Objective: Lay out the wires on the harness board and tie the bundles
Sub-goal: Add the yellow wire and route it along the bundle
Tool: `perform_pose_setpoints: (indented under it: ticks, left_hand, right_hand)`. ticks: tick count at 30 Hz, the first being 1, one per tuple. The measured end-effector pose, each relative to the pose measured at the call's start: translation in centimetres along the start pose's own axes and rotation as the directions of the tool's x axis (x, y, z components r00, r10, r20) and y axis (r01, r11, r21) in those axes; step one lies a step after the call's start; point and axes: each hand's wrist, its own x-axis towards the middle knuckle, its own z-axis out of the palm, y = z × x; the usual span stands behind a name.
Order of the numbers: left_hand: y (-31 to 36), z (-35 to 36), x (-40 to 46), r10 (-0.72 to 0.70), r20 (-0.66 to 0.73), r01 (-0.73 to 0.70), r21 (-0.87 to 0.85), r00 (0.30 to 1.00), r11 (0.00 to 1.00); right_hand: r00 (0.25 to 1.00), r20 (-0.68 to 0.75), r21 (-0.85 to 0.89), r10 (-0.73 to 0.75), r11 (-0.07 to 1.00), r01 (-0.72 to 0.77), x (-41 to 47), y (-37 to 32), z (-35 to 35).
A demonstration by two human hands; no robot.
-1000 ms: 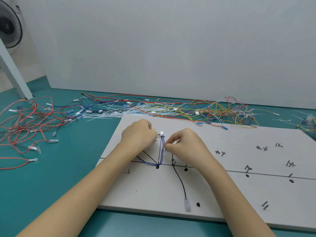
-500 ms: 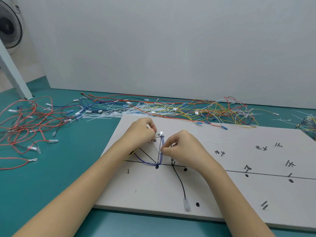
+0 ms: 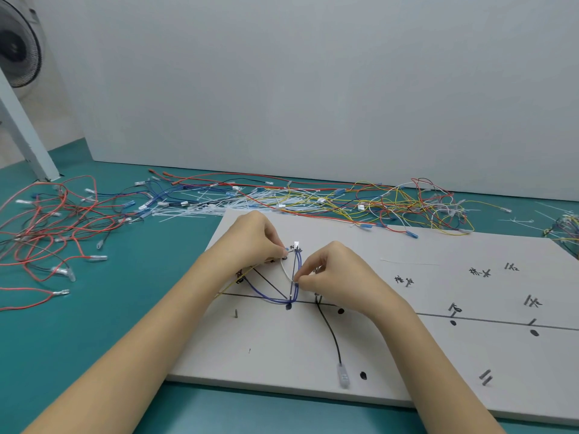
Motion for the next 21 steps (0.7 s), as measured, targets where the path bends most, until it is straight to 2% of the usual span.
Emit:
perform_pose_setpoints:
  ticks: [6,13,21]
  left_hand:
    - [-0.1,-0.3,0.2,-0.014,0.047,0.013,0.023,0.999,1.0]
    - [-0.2,-0.7,0.1,0.01,0.109,-0.011,0.01,0.994,1.0]
    - [0.1,-1.7,-0.4,0.072,0.178,-0.085,0.068,0.981,0.994]
  right_hand:
    - [0.994,0.11,0.058,0.009,0.998,-0.016,-0.5,-0.3,-0.4]
    - [0.989,0.147,0.102,-0.034,0.995,0.019,-0.7,-0.5,-0.7]
    - [0.977,0.2,0.046,-0.08,0.996,0.073,-1.2,-0.8,-1.1]
